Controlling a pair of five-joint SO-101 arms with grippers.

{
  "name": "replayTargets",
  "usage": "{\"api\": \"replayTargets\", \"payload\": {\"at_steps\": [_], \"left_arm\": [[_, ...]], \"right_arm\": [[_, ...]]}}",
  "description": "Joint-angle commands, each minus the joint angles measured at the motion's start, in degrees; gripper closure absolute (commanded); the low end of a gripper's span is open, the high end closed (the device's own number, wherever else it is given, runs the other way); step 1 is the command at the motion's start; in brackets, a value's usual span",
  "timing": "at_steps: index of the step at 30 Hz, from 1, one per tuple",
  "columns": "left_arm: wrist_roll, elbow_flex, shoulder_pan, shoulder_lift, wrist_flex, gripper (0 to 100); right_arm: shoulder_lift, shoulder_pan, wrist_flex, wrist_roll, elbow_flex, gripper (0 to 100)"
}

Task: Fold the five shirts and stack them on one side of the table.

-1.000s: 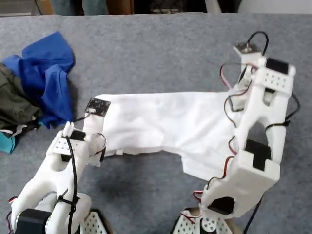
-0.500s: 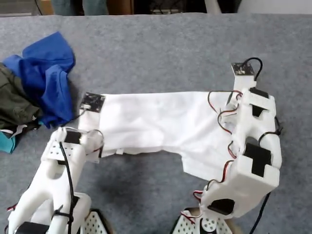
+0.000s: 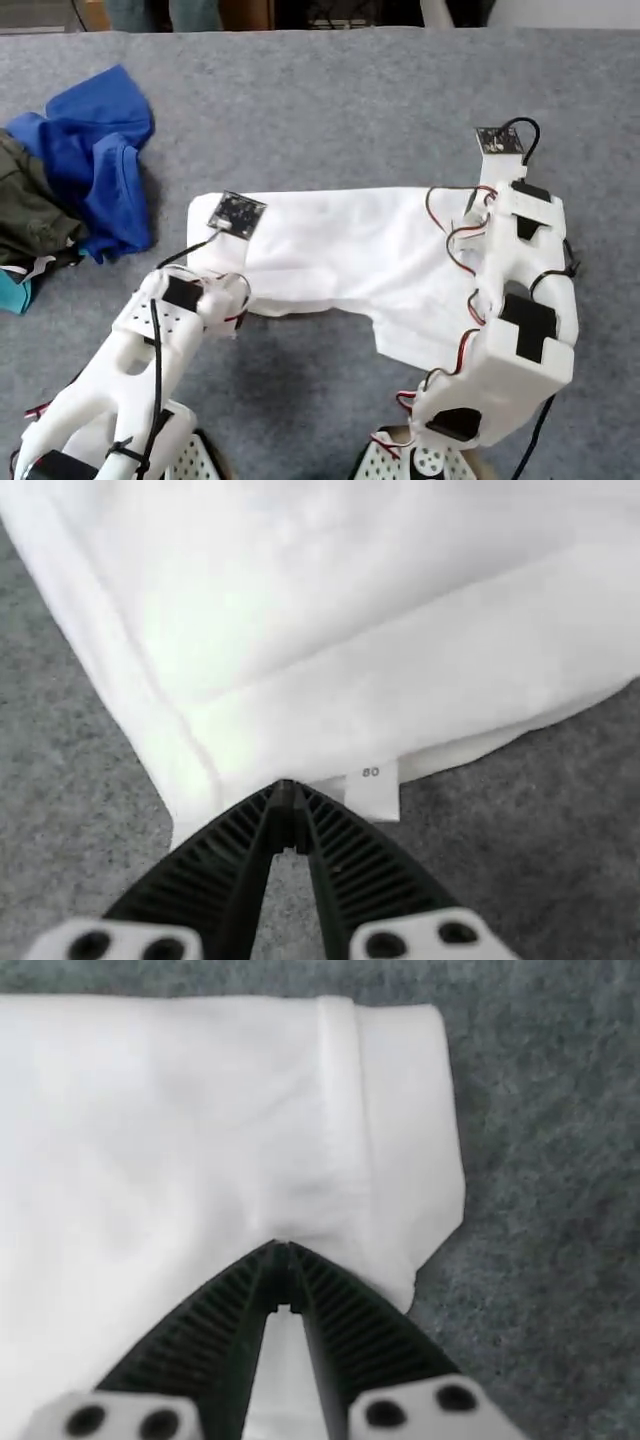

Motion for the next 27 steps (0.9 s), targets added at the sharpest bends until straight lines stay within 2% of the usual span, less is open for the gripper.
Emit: {"api": "replayTargets", "payload": {"at_steps": [1,17,27], "left_arm": [[0.7,1.0,-1.8,-1.2,-2.5,97],[-0.6,4.4,-1.7,-0.6,-1.1,97],[-3.9,-7.2,-3.2,20.9,2.9,97]], "right_arm": [[-0.2,0.1,-1.1,-0.2,0.0,98.4],[-0.2,0.1,-1.0,-0.2,0.0,98.4],[-0.2,0.1,-1.1,-0.2,0.1,98.4]]}}
